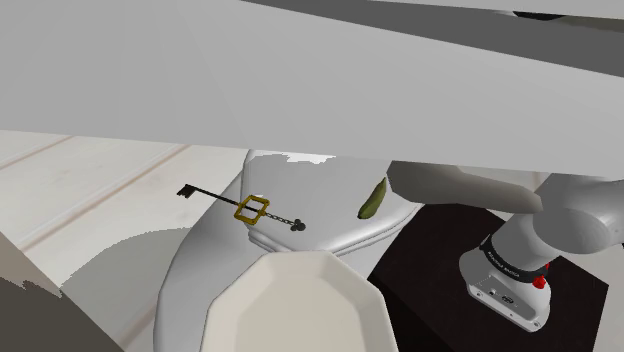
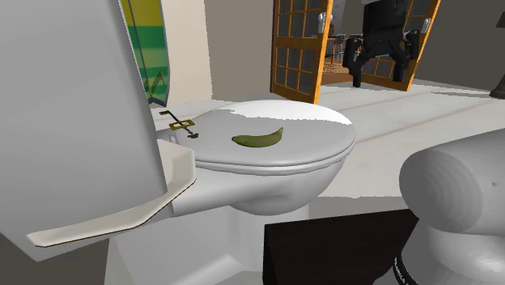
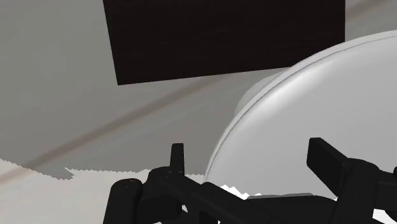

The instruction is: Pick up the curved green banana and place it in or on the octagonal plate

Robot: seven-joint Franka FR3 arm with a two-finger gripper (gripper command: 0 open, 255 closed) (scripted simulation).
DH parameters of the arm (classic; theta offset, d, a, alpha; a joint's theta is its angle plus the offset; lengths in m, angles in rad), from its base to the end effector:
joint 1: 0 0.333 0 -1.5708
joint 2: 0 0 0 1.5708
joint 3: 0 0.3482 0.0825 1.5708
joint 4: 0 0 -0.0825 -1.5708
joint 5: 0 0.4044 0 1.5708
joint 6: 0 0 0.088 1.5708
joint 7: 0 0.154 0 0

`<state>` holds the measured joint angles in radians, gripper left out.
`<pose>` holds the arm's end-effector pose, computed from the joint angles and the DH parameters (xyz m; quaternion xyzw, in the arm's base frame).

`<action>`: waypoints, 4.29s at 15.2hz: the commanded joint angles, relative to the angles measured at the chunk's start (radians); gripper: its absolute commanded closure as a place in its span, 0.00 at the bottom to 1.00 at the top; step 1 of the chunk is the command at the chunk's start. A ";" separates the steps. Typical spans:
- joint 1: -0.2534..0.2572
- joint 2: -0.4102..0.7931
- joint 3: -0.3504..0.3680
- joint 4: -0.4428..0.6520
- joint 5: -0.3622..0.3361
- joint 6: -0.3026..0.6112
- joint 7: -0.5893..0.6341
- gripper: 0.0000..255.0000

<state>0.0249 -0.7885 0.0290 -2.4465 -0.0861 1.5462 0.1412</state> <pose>0.2917 0.0037 0.5218 0.9959 -0.0470 -0.0507 0.0582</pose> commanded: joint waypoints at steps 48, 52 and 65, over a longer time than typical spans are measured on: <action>-0.126 -0.169 0.746 -0.273 0.878 0.480 1.297 1.00; -0.131 -0.182 0.719 -0.244 0.852 0.440 1.306 1.00; -0.158 -0.199 0.619 -0.100 0.756 0.279 1.340 1.00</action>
<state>-0.1302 -0.9885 0.6541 -2.5598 0.6759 1.8365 1.4776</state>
